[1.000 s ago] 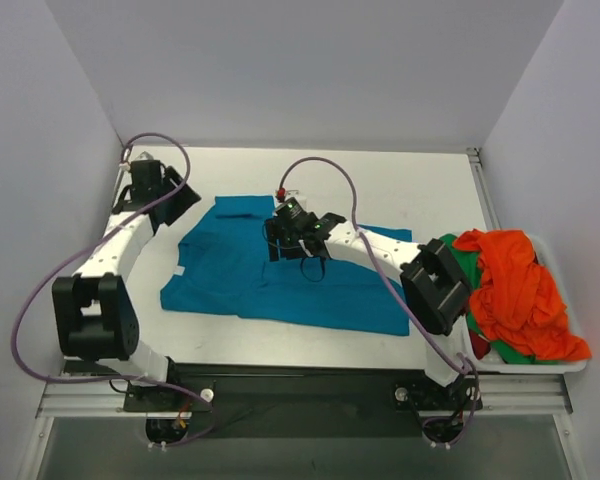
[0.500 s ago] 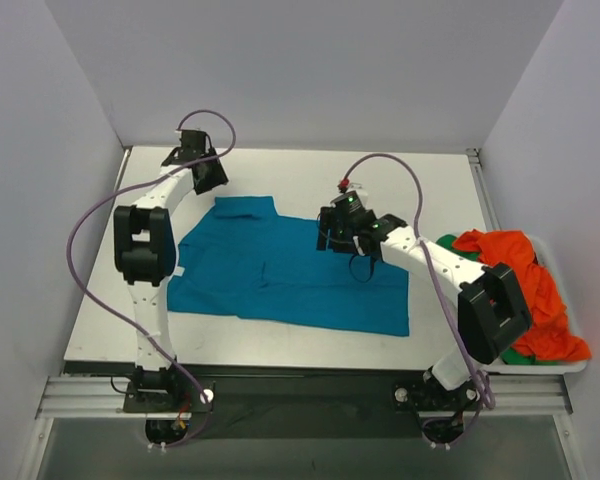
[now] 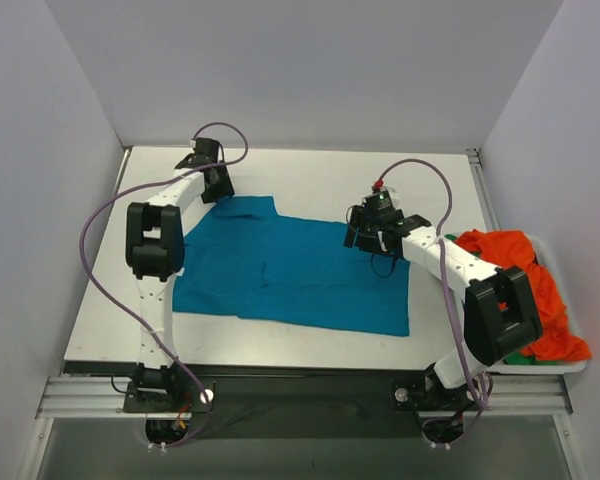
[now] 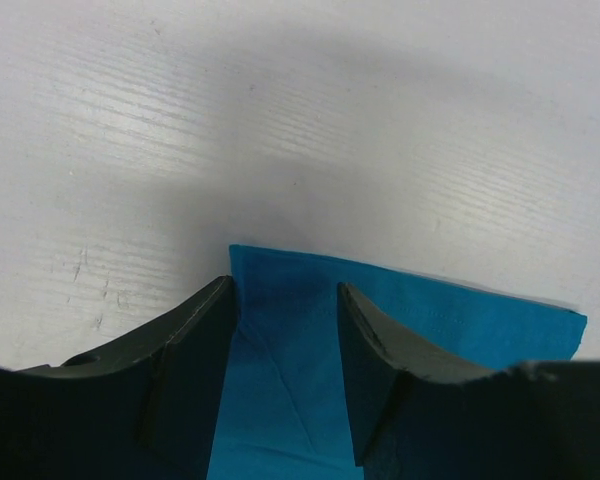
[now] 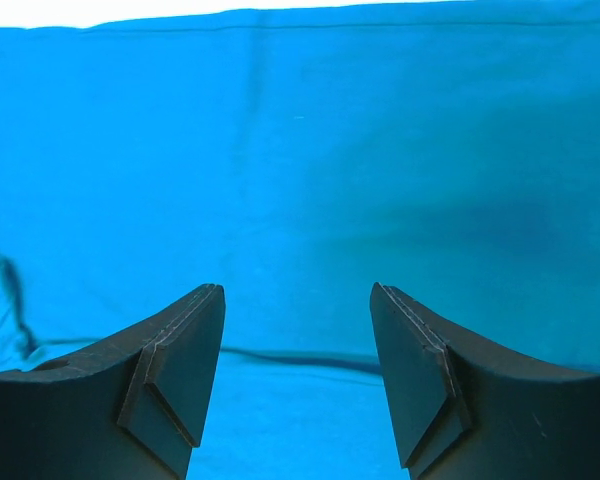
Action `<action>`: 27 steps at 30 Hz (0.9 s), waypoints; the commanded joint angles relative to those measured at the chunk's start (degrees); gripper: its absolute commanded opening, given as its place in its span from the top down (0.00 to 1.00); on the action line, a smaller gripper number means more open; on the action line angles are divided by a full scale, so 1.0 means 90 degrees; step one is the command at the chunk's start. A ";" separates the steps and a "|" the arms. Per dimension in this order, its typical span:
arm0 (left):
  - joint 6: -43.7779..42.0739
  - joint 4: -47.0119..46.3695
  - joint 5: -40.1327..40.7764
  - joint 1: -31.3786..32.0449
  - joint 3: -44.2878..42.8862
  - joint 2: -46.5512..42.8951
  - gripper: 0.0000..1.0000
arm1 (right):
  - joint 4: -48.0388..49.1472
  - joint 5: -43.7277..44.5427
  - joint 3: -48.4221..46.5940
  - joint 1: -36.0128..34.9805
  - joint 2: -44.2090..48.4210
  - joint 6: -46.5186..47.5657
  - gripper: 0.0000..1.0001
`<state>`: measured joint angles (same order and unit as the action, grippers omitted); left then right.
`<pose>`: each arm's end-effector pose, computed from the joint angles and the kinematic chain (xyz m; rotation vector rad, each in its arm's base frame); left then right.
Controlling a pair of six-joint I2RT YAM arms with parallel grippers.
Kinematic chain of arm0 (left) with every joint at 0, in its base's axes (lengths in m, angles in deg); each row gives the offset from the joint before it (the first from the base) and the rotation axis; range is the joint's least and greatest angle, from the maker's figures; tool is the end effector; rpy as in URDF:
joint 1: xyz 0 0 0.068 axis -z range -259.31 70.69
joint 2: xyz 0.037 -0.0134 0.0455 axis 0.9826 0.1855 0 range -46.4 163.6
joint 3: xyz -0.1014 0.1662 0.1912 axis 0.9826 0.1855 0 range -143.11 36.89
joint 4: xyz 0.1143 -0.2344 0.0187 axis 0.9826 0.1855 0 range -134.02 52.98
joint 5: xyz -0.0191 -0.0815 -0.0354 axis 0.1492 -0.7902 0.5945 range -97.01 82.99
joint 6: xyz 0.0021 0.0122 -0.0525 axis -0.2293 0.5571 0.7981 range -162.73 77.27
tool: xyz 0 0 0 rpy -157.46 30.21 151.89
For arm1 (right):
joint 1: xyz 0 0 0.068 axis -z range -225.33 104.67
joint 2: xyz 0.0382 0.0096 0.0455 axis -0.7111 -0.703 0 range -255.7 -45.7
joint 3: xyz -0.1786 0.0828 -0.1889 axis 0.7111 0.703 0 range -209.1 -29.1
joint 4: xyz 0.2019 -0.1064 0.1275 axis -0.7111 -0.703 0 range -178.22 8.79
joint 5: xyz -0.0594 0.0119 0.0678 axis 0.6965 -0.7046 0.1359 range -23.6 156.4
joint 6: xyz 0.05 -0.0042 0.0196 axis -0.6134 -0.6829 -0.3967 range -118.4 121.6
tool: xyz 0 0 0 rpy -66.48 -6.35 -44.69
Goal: Fold and stack the t-shirts
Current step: Grap the side of the flattened tshirt furthest away from the robot with both arms
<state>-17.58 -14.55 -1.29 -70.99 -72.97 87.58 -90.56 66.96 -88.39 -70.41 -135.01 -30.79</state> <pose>0.5115 -0.0712 0.1701 -0.4070 2.4700 -0.1173 0.3115 0.1455 0.2375 0.1524 2.3064 0.5157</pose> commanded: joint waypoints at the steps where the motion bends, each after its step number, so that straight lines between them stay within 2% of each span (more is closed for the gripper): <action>1: -0.0118 -0.0033 0.0010 0.0003 -0.0351 0.0123 0.45 | -0.0007 -0.0013 0.0151 0.0247 0.0354 -0.0015 0.40; 4: -0.0108 -0.0004 -0.0068 0.0004 -0.0459 0.0231 0.53 | -0.0016 -0.0003 0.0201 0.0520 0.0364 -0.0054 0.40; 7: -0.0138 -0.0004 -0.0166 -0.0006 -0.0547 0.0290 0.75 | -0.0075 0.0075 0.0191 0.0764 0.0296 -0.0074 0.40; 8: -0.0109 -0.0003 -0.0215 -0.0016 -0.0576 0.0290 0.88 | -0.0123 0.0055 0.0152 0.0949 0.0257 -0.0064 0.40; 10: -0.0070 0.0006 -0.0225 -0.0055 -0.0634 0.0271 0.98 | -0.0221 0.0007 0.0074 0.1116 0.0062 -0.0055 0.40; 18: 0.0253 -0.0384 -0.0283 -0.0513 -0.0235 -0.0354 1.00 | -0.0573 0.0114 -0.0715 0.1761 -0.0963 -0.0054 0.39; 26: 0.0243 -0.0394 -0.0381 -0.0894 -0.0117 -0.0442 1.00 | -0.0700 -0.0003 -0.1800 0.2161 -0.2252 -0.0269 0.39; 27: 0.0262 -0.0462 -0.0449 -0.0895 -0.0078 -0.0452 1.00 | -0.0700 -0.0274 -0.1917 0.2200 -0.2447 -0.0308 0.39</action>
<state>-15.86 -15.55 -4.00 -78.56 -74.28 87.20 -94.32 66.36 -101.37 -51.57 -155.32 -32.03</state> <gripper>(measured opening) 0.026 0.610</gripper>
